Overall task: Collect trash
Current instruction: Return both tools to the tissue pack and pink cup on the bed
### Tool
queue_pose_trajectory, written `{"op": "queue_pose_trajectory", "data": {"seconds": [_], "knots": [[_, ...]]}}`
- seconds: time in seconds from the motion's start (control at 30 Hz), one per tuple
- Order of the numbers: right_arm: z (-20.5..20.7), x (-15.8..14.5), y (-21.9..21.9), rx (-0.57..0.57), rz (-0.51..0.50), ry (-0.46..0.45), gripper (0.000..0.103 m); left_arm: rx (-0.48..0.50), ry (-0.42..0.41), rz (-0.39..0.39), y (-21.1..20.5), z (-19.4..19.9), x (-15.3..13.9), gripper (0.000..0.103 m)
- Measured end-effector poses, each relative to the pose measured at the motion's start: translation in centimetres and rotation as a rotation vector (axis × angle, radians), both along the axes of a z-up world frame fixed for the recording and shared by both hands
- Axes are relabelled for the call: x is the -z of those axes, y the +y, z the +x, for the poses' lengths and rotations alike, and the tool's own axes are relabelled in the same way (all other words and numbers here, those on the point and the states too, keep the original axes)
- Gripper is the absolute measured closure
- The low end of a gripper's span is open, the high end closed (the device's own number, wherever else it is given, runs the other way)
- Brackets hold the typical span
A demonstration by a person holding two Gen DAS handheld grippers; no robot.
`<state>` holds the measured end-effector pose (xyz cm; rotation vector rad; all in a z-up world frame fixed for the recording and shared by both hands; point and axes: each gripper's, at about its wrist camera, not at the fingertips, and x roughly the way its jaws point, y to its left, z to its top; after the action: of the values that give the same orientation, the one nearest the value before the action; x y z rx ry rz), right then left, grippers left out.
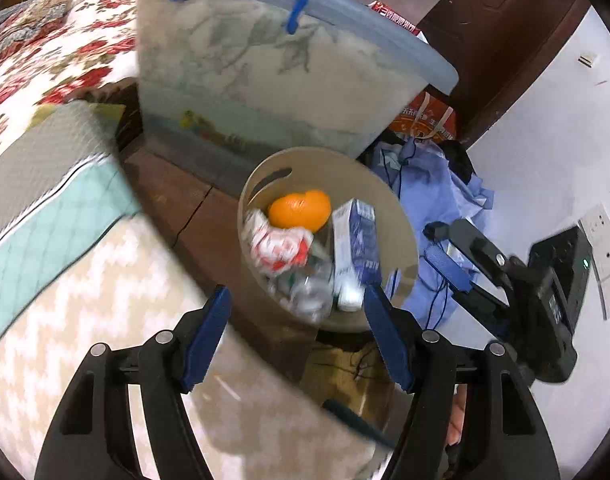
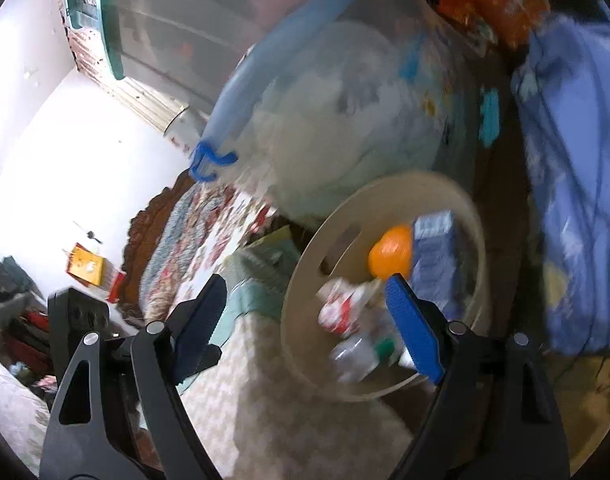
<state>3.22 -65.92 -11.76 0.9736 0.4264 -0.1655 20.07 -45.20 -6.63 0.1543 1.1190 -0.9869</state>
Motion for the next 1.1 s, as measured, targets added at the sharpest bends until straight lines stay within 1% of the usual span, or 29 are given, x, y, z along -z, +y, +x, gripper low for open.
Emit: {"op": "queue_pose_trajectory", "data": {"seconds": [0.1,0.2,0.23,0.3,0.33,0.4,0.5,0.53,0.63,0.73,0.8,0.83,0.87,0.93,0.97,1.03,1.1], "knots": [[0.6,0.0,2.4,-0.064,0.041,-0.007,0.021,-0.005,-0.052,0.017,3.6,-2.1,-0.5,0.037],[1.5,0.1,5.2,-0.134,0.052,-0.004,0.021,-0.014,-0.109,0.052,7.2,-4.0,-0.5,0.037],[2.0,0.2,6.5,-0.167,0.054,0.004,0.021,-0.027,-0.135,0.066,9.3,-4.9,-0.5,0.037],[3.0,0.5,8.6,-0.223,0.057,0.022,0.021,-0.049,-0.159,0.083,11.9,-5.7,-0.5,0.037],[3.6,0.7,9.9,-0.256,0.062,0.030,0.021,-0.072,-0.168,0.087,14.2,-6.1,-0.6,0.037],[4.5,0.9,12.3,-0.310,0.071,0.042,0.021,-0.110,-0.174,0.087,17.1,-6.4,-1.0,0.037],[6.0,0.9,16.3,-0.399,0.058,0.060,0.021,-0.215,-0.194,0.075,23.7,-6.5,-2.1,0.037],[6.5,0.9,17.8,-0.432,0.052,0.066,0.021,-0.242,-0.196,0.071,25.2,-6.6,-2.3,0.037],[7.7,1.2,21.6,-0.511,0.043,0.088,0.021,-0.372,-0.213,0.069,32.0,-6.8,-3.3,0.035],[8.9,1.7,24.9,-0.577,0.040,0.112,0.021,-0.499,-0.257,0.083,37.7,-7.2,-4.4,0.030],[9.4,1.7,26.9,-0.610,0.008,0.123,0.021,-0.615,-0.307,0.105,42.0,-7.4,-5.2,0.024],[9.8,1.6,28.1,-0.631,-0.007,0.129,0.021,-0.667,-0.336,0.125,43.8,-7.4,-5.5,0.019],[10.0,1.6,29.0,-0.642,-0.020,0.134,0.021,-0.705,-0.359,0.147,44.9,-7.4,-5.6,0.014],[10.4,1.4,30.7,-0.660,-0.063,0.145,0.021,-0.784,-0.400,0.209,47.1,-7.1,-5.4,0.010],[10.6,1.4,31.4,-0.666,-0.091,0.153,0.021,-0.809,-0.408,0.230,48.0,-6.9,-5.2,0.009],[10.6,1.3,32.9,-0.670,-0.144,0.147,0.019,-0.831,-0.407,0.253,49.2,-6.4,-4.6,0.009],[10.7,1.2,33.5,-0.673,-0.175,0.152,0.018,-0.830,-0.385,0.266,49.7,-5.5,-3.7,0.009]]}}
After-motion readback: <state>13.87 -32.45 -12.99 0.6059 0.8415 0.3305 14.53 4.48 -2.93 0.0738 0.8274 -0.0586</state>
